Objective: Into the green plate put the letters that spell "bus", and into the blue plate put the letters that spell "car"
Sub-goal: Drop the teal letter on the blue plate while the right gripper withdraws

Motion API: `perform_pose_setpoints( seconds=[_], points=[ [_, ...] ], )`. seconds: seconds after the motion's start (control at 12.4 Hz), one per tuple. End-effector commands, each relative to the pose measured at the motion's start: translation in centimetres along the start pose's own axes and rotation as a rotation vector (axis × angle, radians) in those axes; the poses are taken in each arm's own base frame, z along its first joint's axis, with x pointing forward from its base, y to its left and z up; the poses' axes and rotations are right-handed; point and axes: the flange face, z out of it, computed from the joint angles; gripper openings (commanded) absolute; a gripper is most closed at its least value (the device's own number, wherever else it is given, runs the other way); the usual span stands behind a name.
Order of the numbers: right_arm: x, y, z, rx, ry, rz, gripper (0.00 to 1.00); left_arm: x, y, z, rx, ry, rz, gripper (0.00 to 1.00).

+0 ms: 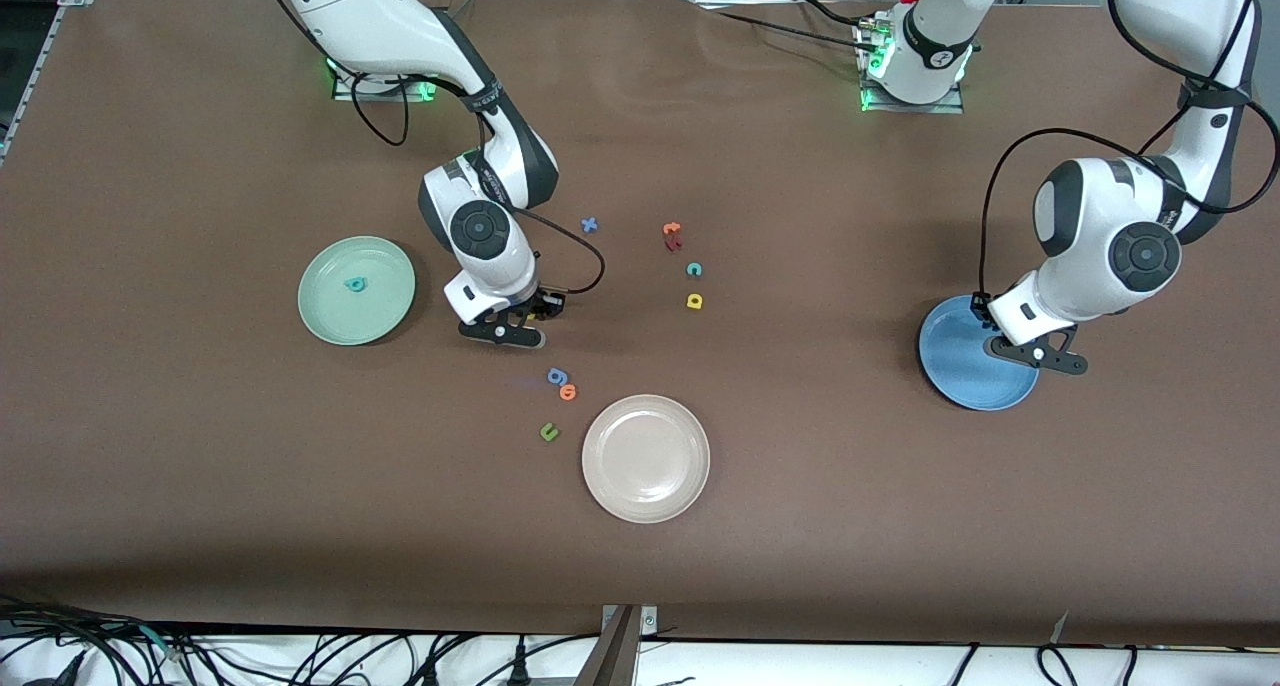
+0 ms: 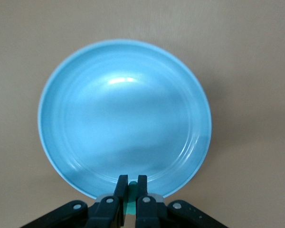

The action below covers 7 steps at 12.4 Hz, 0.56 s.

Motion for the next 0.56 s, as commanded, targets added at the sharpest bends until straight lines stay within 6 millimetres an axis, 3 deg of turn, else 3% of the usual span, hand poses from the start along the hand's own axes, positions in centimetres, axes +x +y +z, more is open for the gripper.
perform_pose_setpoints(
  seconds=[0.0,0.16,0.24,0.48],
  points=[
    [0.4,-0.1,-0.4,-0.001,0.006,-0.011,0.11,-0.4,-1.7,1.7,-0.026,-0.015,-0.017,0.08],
    [0.8,0.4,-1.6,-0.011,-0.003,-0.009,0.11,-0.4,-2.3,2.6,-0.029,-0.021,-0.030,0.08],
    [1.5,1.6,-3.1,-0.027,-0.008,-0.015,0.11,-0.5,-2.8,3.1,-0.031,-0.024,-0.041,0.08],
    [4.1,8.4,-7.1,-0.114,-0.093,-0.107,0.12,-0.3,-3.6,4.3,-0.081,0.006,-0.119,0.08]
  ],
)
